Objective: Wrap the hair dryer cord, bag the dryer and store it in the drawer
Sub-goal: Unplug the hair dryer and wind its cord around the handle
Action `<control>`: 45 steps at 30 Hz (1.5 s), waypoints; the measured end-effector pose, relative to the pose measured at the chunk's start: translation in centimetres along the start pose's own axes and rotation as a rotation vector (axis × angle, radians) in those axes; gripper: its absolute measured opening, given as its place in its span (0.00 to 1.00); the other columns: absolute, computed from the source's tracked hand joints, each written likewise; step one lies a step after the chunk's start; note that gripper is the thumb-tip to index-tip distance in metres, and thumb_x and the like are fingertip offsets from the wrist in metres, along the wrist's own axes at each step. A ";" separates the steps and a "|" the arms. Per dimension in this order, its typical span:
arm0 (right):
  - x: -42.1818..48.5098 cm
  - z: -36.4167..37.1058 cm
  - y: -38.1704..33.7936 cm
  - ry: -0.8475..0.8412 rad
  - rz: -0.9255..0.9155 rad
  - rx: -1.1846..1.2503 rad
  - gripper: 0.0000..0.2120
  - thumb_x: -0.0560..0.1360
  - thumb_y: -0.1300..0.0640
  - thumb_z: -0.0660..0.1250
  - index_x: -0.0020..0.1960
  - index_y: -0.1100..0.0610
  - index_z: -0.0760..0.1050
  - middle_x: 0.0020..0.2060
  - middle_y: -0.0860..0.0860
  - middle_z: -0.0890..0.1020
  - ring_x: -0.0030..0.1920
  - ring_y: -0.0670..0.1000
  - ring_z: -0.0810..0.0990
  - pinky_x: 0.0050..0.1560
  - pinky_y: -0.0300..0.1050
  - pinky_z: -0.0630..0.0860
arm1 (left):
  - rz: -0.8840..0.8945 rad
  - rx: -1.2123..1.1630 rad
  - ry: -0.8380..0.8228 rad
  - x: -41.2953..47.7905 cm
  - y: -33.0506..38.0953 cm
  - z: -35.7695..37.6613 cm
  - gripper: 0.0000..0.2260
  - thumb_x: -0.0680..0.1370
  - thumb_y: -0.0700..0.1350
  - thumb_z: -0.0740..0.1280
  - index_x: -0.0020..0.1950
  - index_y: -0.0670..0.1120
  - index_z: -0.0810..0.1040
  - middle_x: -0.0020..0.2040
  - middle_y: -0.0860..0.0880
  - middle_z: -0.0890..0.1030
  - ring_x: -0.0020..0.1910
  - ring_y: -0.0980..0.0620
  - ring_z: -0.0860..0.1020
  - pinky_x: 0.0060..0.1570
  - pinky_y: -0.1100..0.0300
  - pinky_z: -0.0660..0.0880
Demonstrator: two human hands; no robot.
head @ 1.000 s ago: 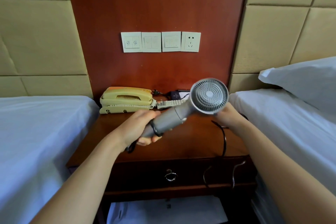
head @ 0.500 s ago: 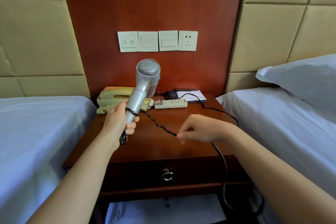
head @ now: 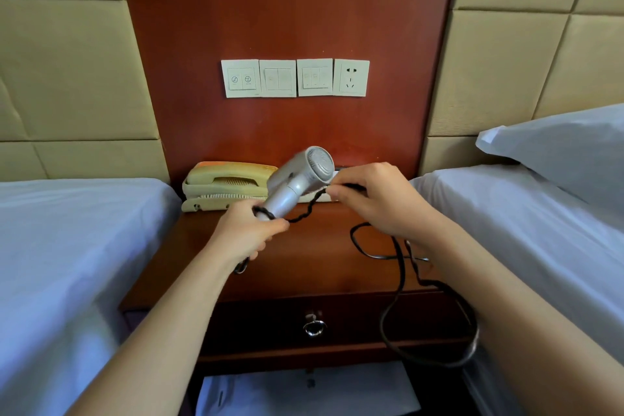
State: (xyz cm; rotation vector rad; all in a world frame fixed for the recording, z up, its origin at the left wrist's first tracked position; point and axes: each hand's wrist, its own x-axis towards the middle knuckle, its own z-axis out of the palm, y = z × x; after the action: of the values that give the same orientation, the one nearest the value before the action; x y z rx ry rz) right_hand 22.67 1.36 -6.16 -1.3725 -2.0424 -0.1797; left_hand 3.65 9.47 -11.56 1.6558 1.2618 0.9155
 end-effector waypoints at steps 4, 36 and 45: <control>0.1 0.7 -1.2 0.045 -0.056 -0.016 0.14 0.75 0.50 0.60 0.41 0.57 0.79 0.28 0.45 0.75 0.29 0.51 0.72 0.32 0.48 0.68 | 0.073 0.260 0.042 -0.8 0.4 1.3 0.17 0.65 0.58 0.76 0.42 0.49 0.74 0.29 0.51 0.71 0.25 0.52 0.68 0.24 0.60 0.62; -2.8 -1.2 7.7 -0.252 0.523 0.669 0.20 0.76 0.51 0.64 0.29 0.54 0.60 0.22 0.44 0.60 0.22 0.44 0.56 0.22 0.35 0.53 | 0.212 0.452 -0.183 -1.3 -0.5 -1.3 0.20 0.80 0.55 0.57 0.37 0.41 0.70 0.26 0.44 0.76 0.22 0.53 0.72 0.27 0.61 0.66; -2.3 1.2 9.5 0.161 0.463 0.212 0.24 0.74 0.50 0.68 0.27 0.64 0.68 0.20 0.47 0.67 0.24 0.43 0.62 0.27 0.38 0.59 | 0.131 0.277 -0.351 -2.0 0.3 0.1 0.14 0.81 0.49 0.56 0.39 0.42 0.68 0.29 0.43 0.68 0.21 0.54 0.70 0.23 0.67 0.62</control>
State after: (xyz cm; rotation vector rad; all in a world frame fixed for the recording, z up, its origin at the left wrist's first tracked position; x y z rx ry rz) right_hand 30.88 4.29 -10.74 -1.5935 -1.5175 0.1223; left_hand 3.41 7.46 -11.45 2.0320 1.0814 0.5067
